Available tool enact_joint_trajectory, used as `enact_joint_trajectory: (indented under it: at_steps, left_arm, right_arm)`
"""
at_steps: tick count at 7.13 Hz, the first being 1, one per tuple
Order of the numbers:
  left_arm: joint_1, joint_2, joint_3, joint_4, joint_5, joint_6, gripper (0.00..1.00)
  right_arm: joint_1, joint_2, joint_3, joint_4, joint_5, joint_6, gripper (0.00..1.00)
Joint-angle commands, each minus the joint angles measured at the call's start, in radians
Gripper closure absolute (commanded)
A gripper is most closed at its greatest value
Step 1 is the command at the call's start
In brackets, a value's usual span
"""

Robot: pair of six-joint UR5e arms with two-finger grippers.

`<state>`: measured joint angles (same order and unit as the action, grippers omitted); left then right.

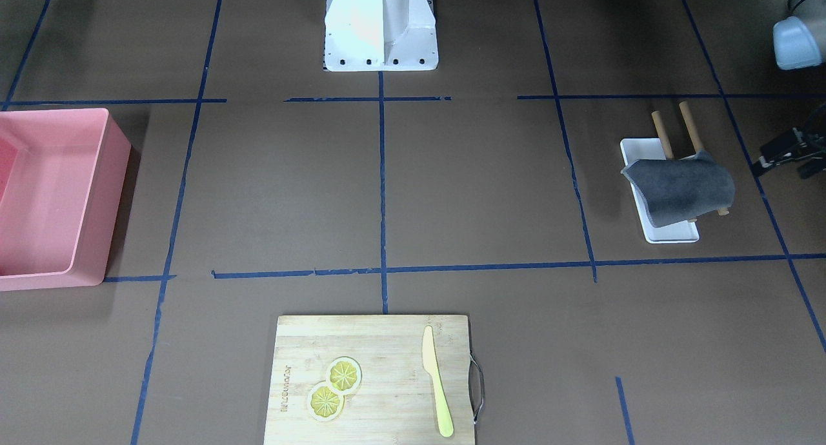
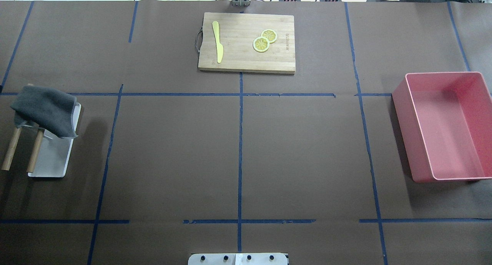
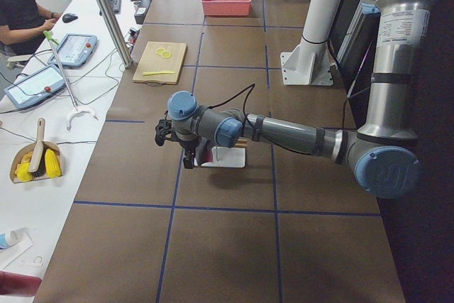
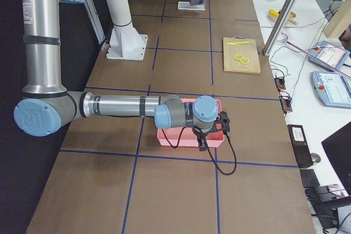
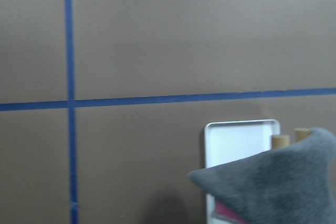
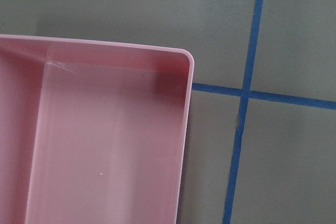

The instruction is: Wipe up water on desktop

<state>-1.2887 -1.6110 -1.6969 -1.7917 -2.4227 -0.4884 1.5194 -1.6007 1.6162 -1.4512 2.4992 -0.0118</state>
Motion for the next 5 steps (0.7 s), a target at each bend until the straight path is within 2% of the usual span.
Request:
enact_joint_trajectory:
  at_steps: [1,3,5]
  left_arm:
    - [0.057,-0.007,0.005,-0.012,0.005,-0.061,0.0]
    - [0.089,-0.021,-0.004,-0.014,-0.002,-0.143,0.02]
    - [0.106,-0.027,-0.007,-0.014,-0.003,-0.165,0.13]
  right_arm:
    - [-0.011,0.002,0.001,0.003,0.007,0.0,0.0]
    - [-0.019,0.002,0.001,0.002,0.024,0.001,0.0]
    - [-0.021,0.002,0.001,0.003,0.029,0.001,0.0]
